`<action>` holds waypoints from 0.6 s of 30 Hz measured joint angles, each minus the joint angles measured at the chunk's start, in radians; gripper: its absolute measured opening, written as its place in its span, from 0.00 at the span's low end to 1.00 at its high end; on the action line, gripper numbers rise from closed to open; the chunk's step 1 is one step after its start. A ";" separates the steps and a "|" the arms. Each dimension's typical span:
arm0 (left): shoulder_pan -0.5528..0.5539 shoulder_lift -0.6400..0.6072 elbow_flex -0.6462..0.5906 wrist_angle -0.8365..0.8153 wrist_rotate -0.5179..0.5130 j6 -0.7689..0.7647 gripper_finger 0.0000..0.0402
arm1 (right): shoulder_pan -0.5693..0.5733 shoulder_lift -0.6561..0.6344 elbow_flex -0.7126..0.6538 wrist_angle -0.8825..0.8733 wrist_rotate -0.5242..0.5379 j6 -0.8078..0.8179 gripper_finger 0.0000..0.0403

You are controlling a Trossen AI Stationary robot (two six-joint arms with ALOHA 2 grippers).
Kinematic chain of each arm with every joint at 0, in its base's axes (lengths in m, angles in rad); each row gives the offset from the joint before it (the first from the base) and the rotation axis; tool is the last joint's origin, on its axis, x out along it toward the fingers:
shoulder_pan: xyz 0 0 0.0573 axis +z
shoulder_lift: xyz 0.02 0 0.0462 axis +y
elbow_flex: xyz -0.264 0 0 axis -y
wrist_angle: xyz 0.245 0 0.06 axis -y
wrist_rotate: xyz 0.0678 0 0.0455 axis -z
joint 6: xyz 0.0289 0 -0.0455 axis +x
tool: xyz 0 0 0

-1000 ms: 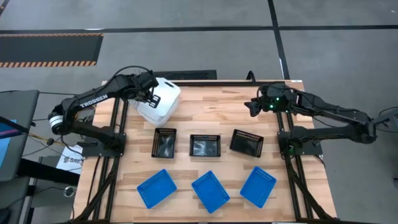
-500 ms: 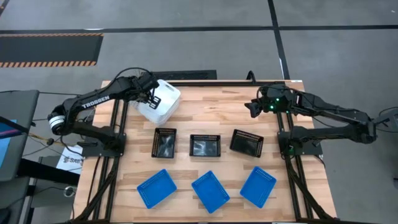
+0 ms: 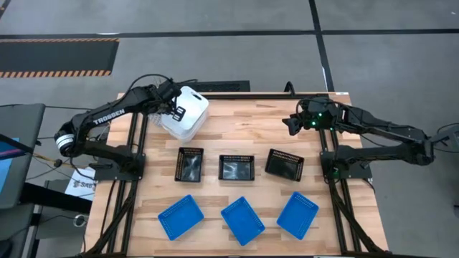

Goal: Stack baskets by color
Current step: Stack the white bin on the white bins

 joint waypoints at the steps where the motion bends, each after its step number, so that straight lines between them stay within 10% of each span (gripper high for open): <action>1: 0.000 0.000 -0.004 0.007 0.000 0.000 0.00 | 0.000 0.000 0.000 0.000 0.000 0.000 0.66; 18: 0.000 0.001 -0.158 0.126 0.064 -0.093 0.00 | 0.000 0.000 0.000 0.000 -0.001 0.000 0.66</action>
